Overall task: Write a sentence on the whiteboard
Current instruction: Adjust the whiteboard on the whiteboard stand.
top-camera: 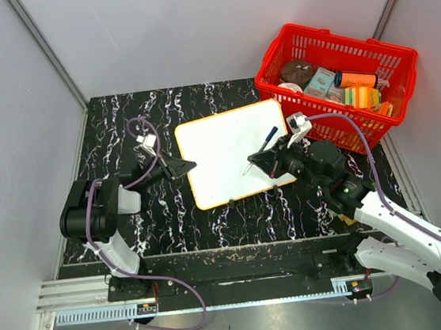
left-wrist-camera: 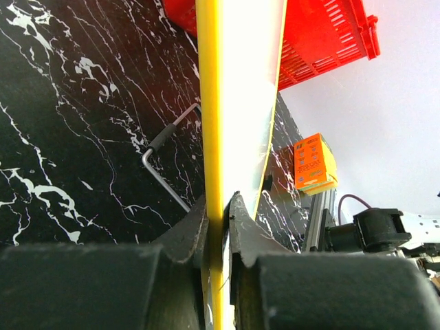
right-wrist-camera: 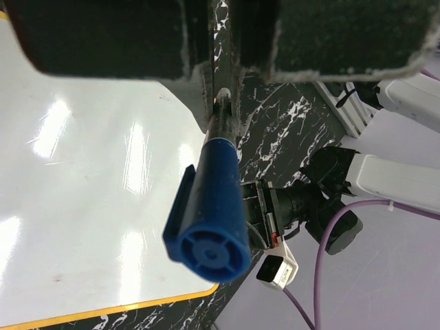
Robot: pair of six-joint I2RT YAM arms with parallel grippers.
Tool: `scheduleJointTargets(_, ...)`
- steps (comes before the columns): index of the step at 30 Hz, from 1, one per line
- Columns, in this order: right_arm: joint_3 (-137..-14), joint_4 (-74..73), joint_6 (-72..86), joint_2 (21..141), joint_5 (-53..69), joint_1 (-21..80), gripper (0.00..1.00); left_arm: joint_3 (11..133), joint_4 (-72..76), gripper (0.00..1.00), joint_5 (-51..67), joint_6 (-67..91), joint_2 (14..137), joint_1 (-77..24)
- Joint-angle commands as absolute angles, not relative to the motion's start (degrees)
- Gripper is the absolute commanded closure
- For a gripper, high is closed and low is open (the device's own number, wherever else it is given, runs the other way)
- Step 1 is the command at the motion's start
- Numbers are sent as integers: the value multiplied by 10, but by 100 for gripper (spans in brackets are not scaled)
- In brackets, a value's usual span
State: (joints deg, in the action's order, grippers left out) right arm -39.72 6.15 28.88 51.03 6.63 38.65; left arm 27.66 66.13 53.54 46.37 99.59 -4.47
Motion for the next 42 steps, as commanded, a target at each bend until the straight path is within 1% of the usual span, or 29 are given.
scheduleJointTargets(1, -425, 75, 258, 521, 59, 383, 100, 278, 545, 100, 493, 316, 978, -74)
scheduleJointTargets(6, -479, 76, 200, 560, 50, 383, 100, 294, 445, 100, 462, 256, 940, -96)
scheduleJointTargets(12, -517, 77, 158, 577, 43, 382, 100, 297, 402, 100, 439, 236, 926, -109)
scheduleJointTargets(14, -517, 77, 158, 579, 44, 383, 100, 297, 394, 96, 435, 235, 925, -110)
scheduleJointTargets(15, -516, 77, 158, 580, 44, 383, 100, 294, 389, 92, 434, 232, 923, -112)
scheduleJointTargets(17, -509, 83, 161, 580, 47, 383, 100, 294, 384, 88, 432, 232, 920, -116)
scheduleJointTargets(18, -506, 85, 162, 581, 47, 383, 100, 295, 372, 80, 428, 229, 918, -119)
scheduleJointTargets(20, -503, 89, 165, 584, 51, 383, 100, 297, 353, 72, 421, 222, 913, -123)
scheduleJointTargets(21, -501, 90, 165, 584, 52, 383, 100, 298, 347, 69, 419, 221, 910, -127)
scheduleJointTargets(22, -500, 91, 168, 584, 52, 383, 100, 299, 342, 63, 417, 218, 902, -128)
scheduleJointTargets(24, -500, 93, 170, 584, 54, 383, 100, 302, 325, 59, 409, 210, 894, -130)
scheduleJointTargets(25, -499, 93, 170, 582, 54, 383, 100, 302, 321, 52, 404, 207, 884, -131)
scheduleJointTargets(28, -496, 93, 171, 578, 54, 383, 100, 314, 290, 43, 401, 195, 869, -132)
scheduleJointTargets(29, -496, 93, 172, 576, 54, 383, 100, 324, 265, 39, 401, 182, 867, -132)
scheduleJointTargets(31, -494, 94, 173, 572, 53, 382, 100, 330, 249, 33, 396, 171, 854, -132)
scheduleJointTargets(32, -494, 93, 173, 571, 54, 383, 100, 333, 238, 29, 394, 164, 849, -132)
scheduleJointTargets(36, -493, 92, 175, 572, 54, 383, 100, 333, 232, 19, 389, 162, 818, -131)
scheduleJointTargets(42, -497, 91, 171, 575, 55, 383, 100, 346, 221, 14, 378, 174, 790, -118)
